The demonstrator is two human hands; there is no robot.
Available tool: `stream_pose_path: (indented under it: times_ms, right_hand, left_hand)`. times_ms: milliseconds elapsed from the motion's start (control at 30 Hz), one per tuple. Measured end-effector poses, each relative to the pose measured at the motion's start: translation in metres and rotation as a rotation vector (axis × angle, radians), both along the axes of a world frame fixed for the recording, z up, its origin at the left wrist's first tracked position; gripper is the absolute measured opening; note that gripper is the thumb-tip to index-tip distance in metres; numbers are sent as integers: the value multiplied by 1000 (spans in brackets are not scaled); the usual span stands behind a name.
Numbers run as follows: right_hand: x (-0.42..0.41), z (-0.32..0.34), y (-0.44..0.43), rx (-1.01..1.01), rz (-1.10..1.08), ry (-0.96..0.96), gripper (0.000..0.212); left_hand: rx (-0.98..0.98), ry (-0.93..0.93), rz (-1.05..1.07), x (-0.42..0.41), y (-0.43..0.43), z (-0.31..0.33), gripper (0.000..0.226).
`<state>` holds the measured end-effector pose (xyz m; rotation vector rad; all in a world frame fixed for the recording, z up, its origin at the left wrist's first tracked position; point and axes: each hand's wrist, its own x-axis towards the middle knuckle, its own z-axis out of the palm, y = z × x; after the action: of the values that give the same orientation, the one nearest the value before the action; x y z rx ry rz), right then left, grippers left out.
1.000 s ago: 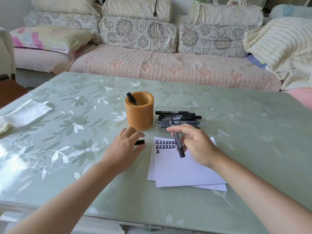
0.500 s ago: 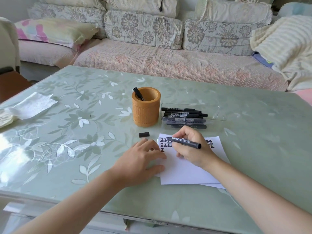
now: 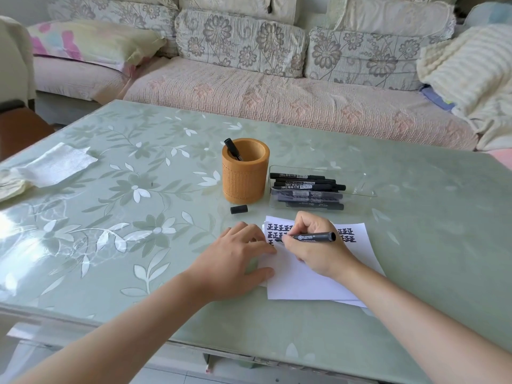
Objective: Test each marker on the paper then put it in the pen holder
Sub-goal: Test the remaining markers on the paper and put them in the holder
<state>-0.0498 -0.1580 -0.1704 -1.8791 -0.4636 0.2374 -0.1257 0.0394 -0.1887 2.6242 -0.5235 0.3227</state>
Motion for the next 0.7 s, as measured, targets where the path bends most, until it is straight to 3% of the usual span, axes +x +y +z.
stream_pose_path:
  times_ms: [700]
  right_hand:
    - [3, -6, -2, -56, 35, -80, 28]
  left_hand:
    - [-9, -1, -4, 1, 0, 0, 39]
